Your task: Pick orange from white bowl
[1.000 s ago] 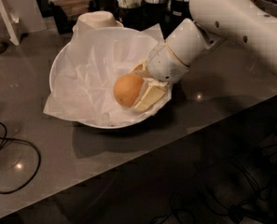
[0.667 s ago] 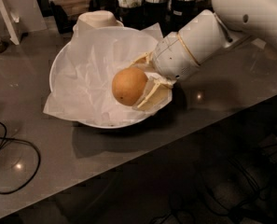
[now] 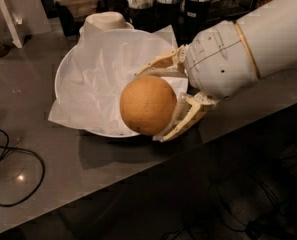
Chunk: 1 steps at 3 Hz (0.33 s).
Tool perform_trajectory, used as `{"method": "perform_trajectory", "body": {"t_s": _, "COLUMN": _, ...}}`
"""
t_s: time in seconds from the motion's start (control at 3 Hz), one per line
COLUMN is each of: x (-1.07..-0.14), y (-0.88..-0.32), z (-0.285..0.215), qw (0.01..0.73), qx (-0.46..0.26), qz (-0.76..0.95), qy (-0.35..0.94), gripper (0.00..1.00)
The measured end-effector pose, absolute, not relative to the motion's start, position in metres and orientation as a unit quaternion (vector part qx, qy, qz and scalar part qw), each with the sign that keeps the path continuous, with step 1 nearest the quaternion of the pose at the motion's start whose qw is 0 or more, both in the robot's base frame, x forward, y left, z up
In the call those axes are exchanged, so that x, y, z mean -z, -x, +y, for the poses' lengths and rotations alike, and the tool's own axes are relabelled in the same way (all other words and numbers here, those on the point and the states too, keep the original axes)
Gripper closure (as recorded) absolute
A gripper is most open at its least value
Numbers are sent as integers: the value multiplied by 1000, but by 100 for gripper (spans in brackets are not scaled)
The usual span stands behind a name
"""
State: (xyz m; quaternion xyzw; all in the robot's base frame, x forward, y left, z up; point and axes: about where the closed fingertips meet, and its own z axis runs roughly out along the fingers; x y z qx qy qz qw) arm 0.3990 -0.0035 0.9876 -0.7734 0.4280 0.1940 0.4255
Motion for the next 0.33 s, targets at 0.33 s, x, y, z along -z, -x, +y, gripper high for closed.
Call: {"method": "perform_trajectory", "body": {"t_s": 0.33, "x": -988, "y": -399, "z": -3, "qw": 425, "qx": -194, "qz": 428, "qy": 773, "gripper": 100}}
